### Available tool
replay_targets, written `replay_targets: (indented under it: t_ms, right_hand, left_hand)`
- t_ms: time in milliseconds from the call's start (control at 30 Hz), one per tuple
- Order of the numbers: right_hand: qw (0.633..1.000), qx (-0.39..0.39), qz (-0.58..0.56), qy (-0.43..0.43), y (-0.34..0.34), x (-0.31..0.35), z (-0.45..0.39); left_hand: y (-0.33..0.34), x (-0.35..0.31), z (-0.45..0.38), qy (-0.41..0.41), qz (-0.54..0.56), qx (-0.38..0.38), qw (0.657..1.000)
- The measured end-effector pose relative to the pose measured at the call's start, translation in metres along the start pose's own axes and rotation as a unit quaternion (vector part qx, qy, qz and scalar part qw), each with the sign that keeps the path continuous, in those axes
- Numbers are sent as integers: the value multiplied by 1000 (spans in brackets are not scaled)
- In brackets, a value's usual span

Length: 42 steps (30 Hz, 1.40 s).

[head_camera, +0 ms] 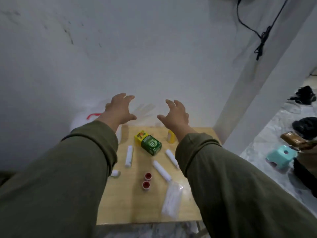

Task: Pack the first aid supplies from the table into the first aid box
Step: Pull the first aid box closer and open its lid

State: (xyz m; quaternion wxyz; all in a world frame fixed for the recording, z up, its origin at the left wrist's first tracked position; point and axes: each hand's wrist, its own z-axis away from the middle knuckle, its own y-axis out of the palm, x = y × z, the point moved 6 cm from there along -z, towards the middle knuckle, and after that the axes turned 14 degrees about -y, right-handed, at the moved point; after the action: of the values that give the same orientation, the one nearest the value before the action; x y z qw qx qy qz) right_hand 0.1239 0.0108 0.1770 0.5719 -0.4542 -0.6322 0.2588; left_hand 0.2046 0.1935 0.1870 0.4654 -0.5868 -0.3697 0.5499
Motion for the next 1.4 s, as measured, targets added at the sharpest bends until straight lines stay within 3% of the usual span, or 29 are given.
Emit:
replay_targets:
  t_ms: [200, 467, 667, 867, 1067, 1400]
  right_hand:
    - [993, 73, 7, -94, 65, 62, -25]
    - [977, 143, 22, -154, 151, 116, -37]
    - [971, 157, 55, -174, 212, 141, -42]
    - [976, 156, 97, -120, 245, 142, -63]
    - [974, 149, 155, -77, 258, 145, -70]
    - [971, 144, 174, -73, 251, 141, -67]
  left_hand:
    - [-9, 93, 2, -93, -22, -11, 995]
    - [15, 192, 1, -172, -39, 25, 984]
    - [42, 230, -30, -148, -40, 52, 987]
    - [73, 256, -69, -132, 41, 94, 986]
    - [87, 260, -86, -94, 160, 115, 976]
    - [85, 260, -86, -89, 198, 108, 970]
